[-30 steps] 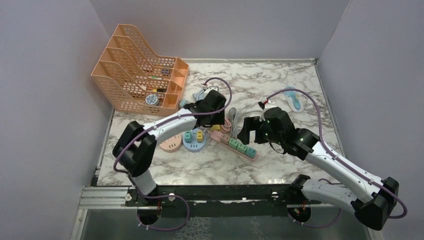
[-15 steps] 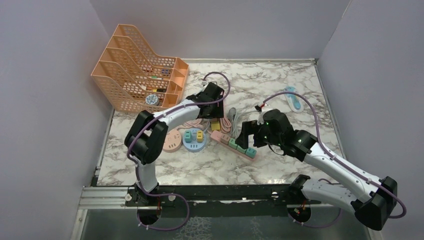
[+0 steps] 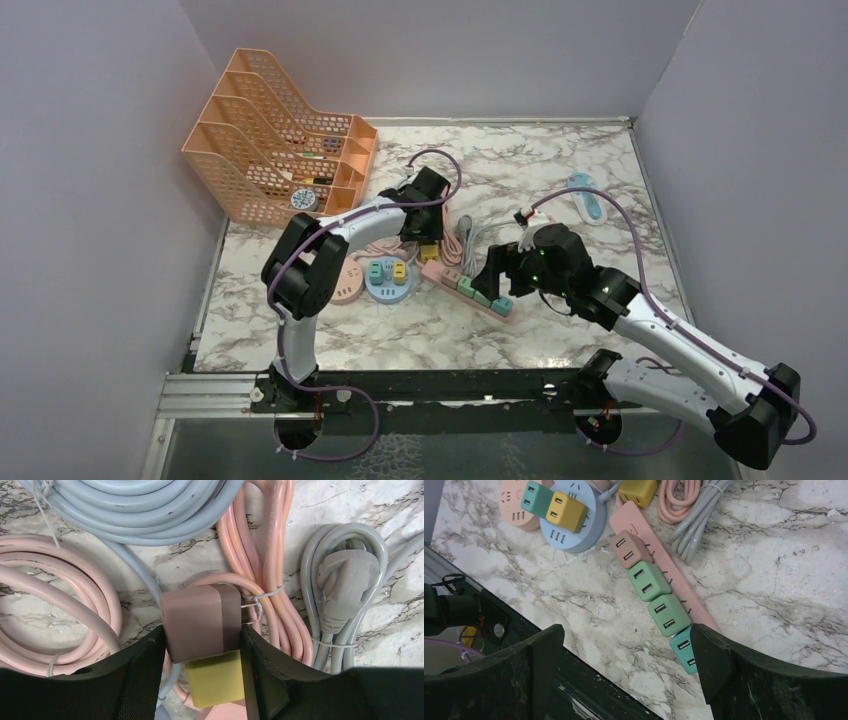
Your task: Insert the plug
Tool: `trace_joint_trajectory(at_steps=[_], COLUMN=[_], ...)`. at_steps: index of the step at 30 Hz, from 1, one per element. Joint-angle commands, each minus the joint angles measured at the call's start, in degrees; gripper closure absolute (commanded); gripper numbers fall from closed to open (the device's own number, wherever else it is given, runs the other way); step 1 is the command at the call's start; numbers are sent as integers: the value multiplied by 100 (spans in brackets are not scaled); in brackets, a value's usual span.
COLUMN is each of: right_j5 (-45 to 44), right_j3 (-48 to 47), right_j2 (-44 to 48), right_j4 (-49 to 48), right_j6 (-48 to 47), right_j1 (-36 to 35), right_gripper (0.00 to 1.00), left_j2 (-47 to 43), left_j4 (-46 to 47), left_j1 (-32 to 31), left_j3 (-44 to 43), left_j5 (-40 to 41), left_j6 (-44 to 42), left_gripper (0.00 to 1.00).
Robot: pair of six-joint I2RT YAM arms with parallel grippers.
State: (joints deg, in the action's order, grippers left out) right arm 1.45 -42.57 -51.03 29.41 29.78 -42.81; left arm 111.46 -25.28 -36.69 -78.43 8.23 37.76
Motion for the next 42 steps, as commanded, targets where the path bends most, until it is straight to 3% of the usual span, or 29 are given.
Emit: trace_joint_trajectory(at_steps=[1, 8, 12, 18, 25, 32, 38, 42], right_j5=[5, -561, -447, -69, 715, 951, 1250, 1302], right_j3=[-82, 76, 322, 360, 489, 155, -112, -13], right_j2=[-66, 149, 424, 603, 497, -267, -559, -519], right_j4=[-75, -92, -396, -573, -1646, -1804, -1708, -1957], right_j6=[128, 700, 977, 1729, 2446, 2483, 2177, 2315], right_j1=[-35, -35, -35, -35, -35, -35, -35, -35], right_gripper=[4, 4, 4, 4, 6, 18, 38, 40], left_j2=[-145, -848, -1327, -2386, -3802, -4553, -4678, -4689], left_j4=[-39, 257, 585, 1256, 2478, 3080, 3115, 3162], left_j1=[29, 30, 30, -16, -291, -383, -391, -392], left_j3=[-127, 290, 698, 1729, 3115, 3745, 3795, 3826], left_j5=[-22, -104, -367, -1394, -2725, -3562, -4087, -4402], left_j6=[-124, -493, -682, -882, -1252, -1416, -1587, -1656], left_gripper=[65, 71, 71, 71, 71, 71, 71, 71])
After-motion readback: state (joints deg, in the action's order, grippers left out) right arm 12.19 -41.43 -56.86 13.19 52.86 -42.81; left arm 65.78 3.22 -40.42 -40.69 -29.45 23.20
